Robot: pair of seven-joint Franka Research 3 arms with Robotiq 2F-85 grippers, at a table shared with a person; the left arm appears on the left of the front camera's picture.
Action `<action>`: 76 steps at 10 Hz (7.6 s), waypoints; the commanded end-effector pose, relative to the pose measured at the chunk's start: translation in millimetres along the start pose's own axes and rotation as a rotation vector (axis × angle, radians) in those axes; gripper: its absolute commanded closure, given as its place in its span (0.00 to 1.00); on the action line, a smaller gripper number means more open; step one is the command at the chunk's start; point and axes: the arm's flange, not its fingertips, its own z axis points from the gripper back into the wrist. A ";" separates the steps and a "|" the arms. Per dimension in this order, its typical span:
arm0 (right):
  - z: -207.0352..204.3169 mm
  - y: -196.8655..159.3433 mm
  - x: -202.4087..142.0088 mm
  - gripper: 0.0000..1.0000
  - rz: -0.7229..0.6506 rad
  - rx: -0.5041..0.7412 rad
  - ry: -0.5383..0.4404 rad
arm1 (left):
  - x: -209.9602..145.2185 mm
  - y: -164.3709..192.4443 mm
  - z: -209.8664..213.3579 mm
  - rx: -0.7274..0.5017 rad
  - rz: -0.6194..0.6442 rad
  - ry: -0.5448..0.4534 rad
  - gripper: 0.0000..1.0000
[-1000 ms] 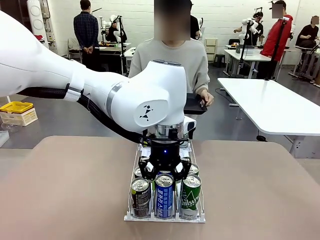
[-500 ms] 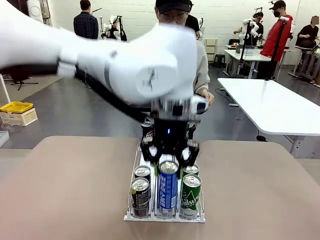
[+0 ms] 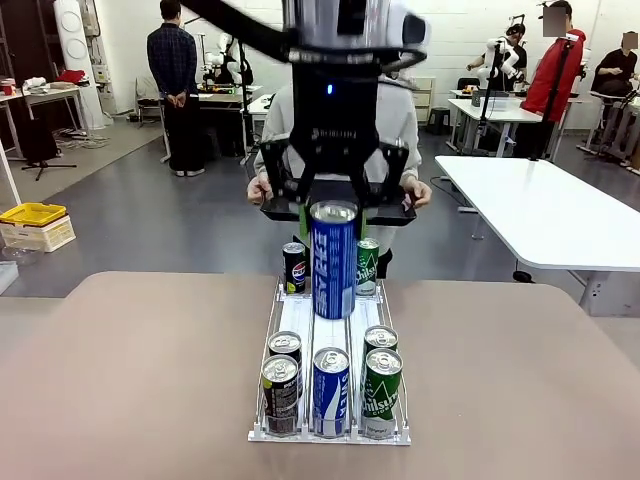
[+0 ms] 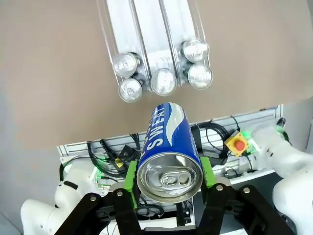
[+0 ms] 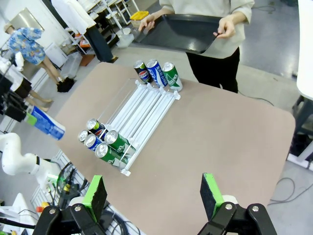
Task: Retrieve and hand over the desired beverage to the person.
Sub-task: Pick up a can of the same type that the person held from the Automatic Can Dispenser, then place the picked can on the Handle tray extended by the person.
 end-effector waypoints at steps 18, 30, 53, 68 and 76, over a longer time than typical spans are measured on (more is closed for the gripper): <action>-0.6 -0.1 2.6 0.00 0.012 0.037 -0.023 | 39.5 0.5 9.2 0.007 0.044 -0.018 1.00; -0.6 -0.1 2.6 0.00 0.012 0.037 -0.023 | 64.7 1.4 14.4 0.020 0.000 -0.052 0.42; -0.6 -0.1 2.6 0.00 0.012 0.037 -0.023 | 254.2 72.3 -48.5 0.004 0.198 0.138 0.00; -0.6 -0.1 2.6 0.00 0.012 0.037 -0.023 | 14.4 198.9 2.0 -0.116 -0.349 -0.242 0.00; -0.6 -0.1 2.6 0.00 0.012 0.037 -0.023 | 12.4 286.7 -52.6 -0.231 -0.380 -0.239 0.00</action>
